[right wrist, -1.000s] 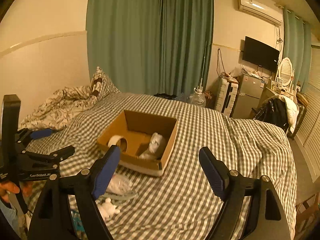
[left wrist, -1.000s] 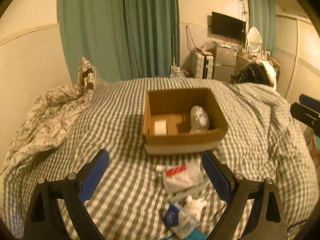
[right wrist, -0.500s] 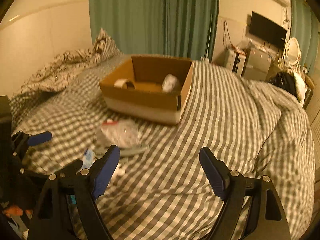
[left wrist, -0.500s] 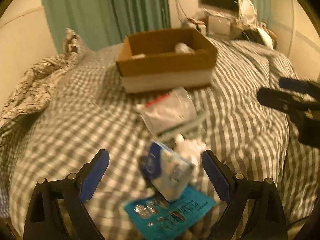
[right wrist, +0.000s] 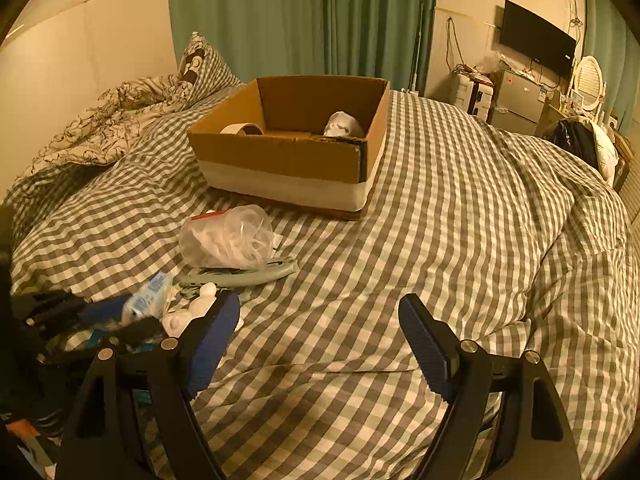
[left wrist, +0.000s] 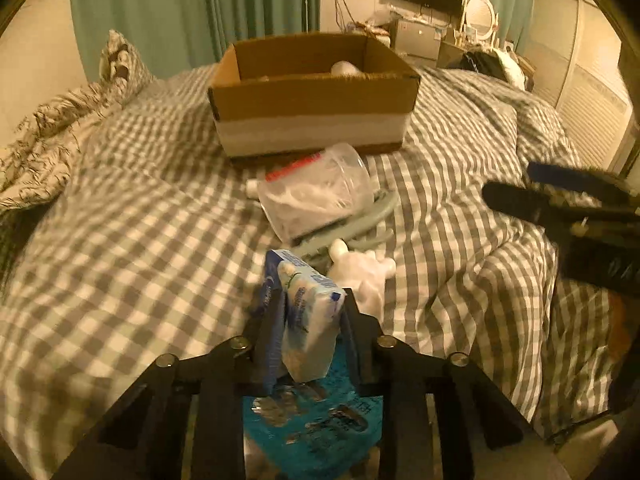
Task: Organize objects
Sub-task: 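Grasp the blue-and-white medicine box with the left gripper, then grasp the white plush toy with the right gripper while the left holds the medicine box, then lower the medicine box and plush toy into the box and release both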
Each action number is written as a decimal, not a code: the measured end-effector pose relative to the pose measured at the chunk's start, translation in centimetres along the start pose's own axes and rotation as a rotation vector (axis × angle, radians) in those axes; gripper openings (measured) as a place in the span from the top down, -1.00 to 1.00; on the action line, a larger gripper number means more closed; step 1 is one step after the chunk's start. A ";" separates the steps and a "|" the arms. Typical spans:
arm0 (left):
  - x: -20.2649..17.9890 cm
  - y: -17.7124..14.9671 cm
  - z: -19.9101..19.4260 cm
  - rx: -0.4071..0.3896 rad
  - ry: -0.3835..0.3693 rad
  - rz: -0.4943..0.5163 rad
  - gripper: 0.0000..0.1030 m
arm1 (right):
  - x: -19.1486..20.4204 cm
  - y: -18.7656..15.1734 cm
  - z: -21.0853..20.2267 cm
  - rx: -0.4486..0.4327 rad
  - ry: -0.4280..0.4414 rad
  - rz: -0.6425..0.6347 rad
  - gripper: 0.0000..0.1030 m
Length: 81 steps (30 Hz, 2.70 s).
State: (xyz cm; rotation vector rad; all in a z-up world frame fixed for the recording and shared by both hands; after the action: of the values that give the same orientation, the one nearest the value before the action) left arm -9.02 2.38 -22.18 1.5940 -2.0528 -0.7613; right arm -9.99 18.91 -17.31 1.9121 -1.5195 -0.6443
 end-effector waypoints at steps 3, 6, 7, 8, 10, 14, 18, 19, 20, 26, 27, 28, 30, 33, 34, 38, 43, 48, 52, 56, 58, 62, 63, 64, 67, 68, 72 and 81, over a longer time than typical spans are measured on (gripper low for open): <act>1.5 0.9 -1.1 -0.034 0.022 -0.029 0.52 | 1.0 -0.2 0.3 0.012 0.016 -0.007 -0.58; 3.1 1.6 -2.1 -0.069 0.059 -0.043 0.52 | 2.5 -0.5 0.9 0.026 0.032 -0.019 -0.58; 3.5 1.8 -2.4 -0.077 0.066 -0.050 0.52 | 3.1 -0.7 1.2 0.032 0.038 -0.026 -0.58; 3.8 2.0 -2.5 -0.081 0.069 -0.053 0.52 | 3.8 -0.8 1.4 0.039 0.047 -0.037 -0.58; 4.5 2.1 -2.6 -0.088 0.076 -0.059 0.52 | 5.2 -1.2 2.0 0.054 0.060 -0.060 -0.58; 5.3 2.0 -2.4 -0.093 0.079 -0.074 0.52 | 7.9 -2.3 3.4 0.099 0.082 -0.103 -0.58; 5.8 1.9 -2.0 -0.093 0.068 -0.084 0.52 | 9.7 -3.2 4.9 0.140 0.110 -0.110 -0.58; 5.9 1.8 -1.9 -0.094 0.066 -0.087 0.52 | 10.0 -3.3 5.5 0.149 0.112 -0.107 -0.58; 5.9 1.8 -1.9 -0.093 0.062 -0.088 0.52 | 10.2 -3.4 5.8 0.156 0.114 -0.106 -0.58; 6.0 1.6 -1.3 -0.088 0.051 -0.088 0.52 | 10.8 -4.3 8.3 0.214 0.111 -0.094 -0.58; 5.9 1.6 -1.3 -0.088 0.048 -0.087 0.52 | 10.8 -4.4 8.6 0.219 0.110 -0.094 -0.58; 5.9 1.6 -1.2 -0.087 0.048 -0.086 0.52 | 10.9 -4.6 9.0 0.227 0.109 -0.096 -0.58; 5.9 1.5 -1.1 -0.085 0.050 -0.081 0.52 | 11.1 -5.1 9.6 0.244 0.108 -0.100 -0.58; 5.8 1.5 -1.0 -0.082 0.054 -0.075 0.52 | 11.1 -5.6 10.2 0.259 0.103 -0.110 -0.58; 5.8 1.5 -1.0 -0.082 0.056 -0.074 0.52 | 11.1 -5.6 10.0 0.255 0.103 -0.116 -0.57; 5.7 1.5 -1.1 -0.079 0.066 -0.074 0.52 | 10.8 -5.3 9.1 0.228 0.108 -0.115 -0.56; 5.4 1.5 -1.5 -0.078 0.067 -0.081 0.52 | 10.1 -4.4 6.9 0.182 0.110 -0.113 -0.56; 4.8 2.1 -2.5 -0.090 0.051 -0.095 0.52 | 9.3 -2.4 4.1 0.117 0.108 -0.101 -0.56; 4.1 3.4 -3.9 -0.121 0.046 -0.086 0.52 | 8.1 -0.8 1.6 0.060 0.102 -0.085 -0.56; 3.5 4.9 -4.9 -0.147 0.039 -0.077 0.52 | 6.9 1.1 -0.6 0.005 0.089 -0.073 -0.56; 3.1 5.8 -5.3 -0.160 0.037 -0.065 0.52 | 6.4 1.8 -1.5 -0.016 0.087 -0.067 -0.56; 2.3 7.8 -5.8 -0.183 0.034 -0.046 0.52 | 5.1 3.8 -3.1 -0.067 0.069 -0.064 -0.56; 2.3 8.3 -5.9 -0.189 0.036 -0.044 0.52 | 4.7 4.3 -3.4 -0.077 0.066 -0.063 -0.56; 2.1 9.2 -6.1 -0.201 0.039 -0.038 0.52 | 4.4 4.8 -3.7 -0.088 0.063 -0.060 -0.56; 1.6 11.2 -6.3 -0.226 0.044 -0.019 0.52 | 3.4 7.1 -4.8 -0.131 0.049 -0.064 -0.56; 1.4 12.1 -6.4 -0.236 0.043 -0.012 0.52 | 3.0 7.7 -5.1 -0.143 0.045 -0.066 -0.56; 1.1 15.1 -6.4 -0.272 0.041 -0.002 0.52 | 2.1 10.9 -6.0 -0.192 0.035 -0.074 -0.56; 1.9 21.0 -4.7 -0.315 0.043 -0.005 0.52 | 0.5 17.6 -5.6 -0.267 0.022 -0.092 -0.56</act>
State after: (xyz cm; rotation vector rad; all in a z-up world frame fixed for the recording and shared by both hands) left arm -21.90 3.76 -4.94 1.4253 -1.7940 -0.9886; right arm -17.92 16.49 -0.83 1.7851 -1.2672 -0.8207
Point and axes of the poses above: each gripper's, at about its wrist camera, not at the fingertips, and z roughly the way its jaws point, x to its left, y to its top, the point moved 10 cm from there along z, roughly the way its jaws point, and after that the axes turned 3 degrees about -x, right-handed, at the moved point
